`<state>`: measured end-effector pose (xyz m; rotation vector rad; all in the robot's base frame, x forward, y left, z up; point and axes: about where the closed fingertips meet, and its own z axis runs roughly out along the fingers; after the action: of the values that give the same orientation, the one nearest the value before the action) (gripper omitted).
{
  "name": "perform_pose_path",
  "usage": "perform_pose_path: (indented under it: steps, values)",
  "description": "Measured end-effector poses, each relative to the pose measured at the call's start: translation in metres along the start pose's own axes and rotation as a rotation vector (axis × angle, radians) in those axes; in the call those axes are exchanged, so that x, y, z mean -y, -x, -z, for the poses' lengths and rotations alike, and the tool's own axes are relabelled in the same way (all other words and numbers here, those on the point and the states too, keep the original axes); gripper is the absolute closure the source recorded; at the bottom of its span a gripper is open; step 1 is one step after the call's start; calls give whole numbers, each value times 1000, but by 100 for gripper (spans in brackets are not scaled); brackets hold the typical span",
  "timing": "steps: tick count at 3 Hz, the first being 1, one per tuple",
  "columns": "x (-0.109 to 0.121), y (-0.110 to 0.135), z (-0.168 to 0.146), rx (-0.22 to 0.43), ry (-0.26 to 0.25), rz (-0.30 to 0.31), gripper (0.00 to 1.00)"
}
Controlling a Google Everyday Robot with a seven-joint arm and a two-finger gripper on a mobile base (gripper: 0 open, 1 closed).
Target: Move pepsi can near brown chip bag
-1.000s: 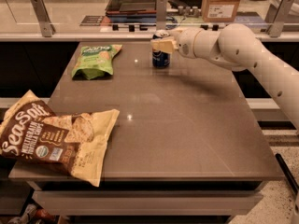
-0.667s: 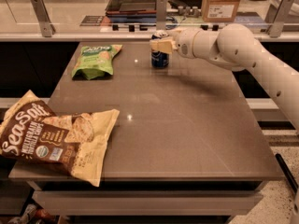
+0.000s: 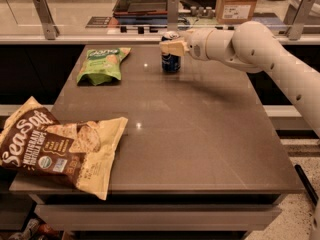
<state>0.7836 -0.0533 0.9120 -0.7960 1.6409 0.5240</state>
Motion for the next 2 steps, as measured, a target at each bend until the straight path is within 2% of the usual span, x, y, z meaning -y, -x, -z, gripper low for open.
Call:
perform_pose_path:
  steps: [1,2]
  values:
    - [-4,14,20,-22,-4,12,100]
    - [-12,27,42,-11,28,20,100]
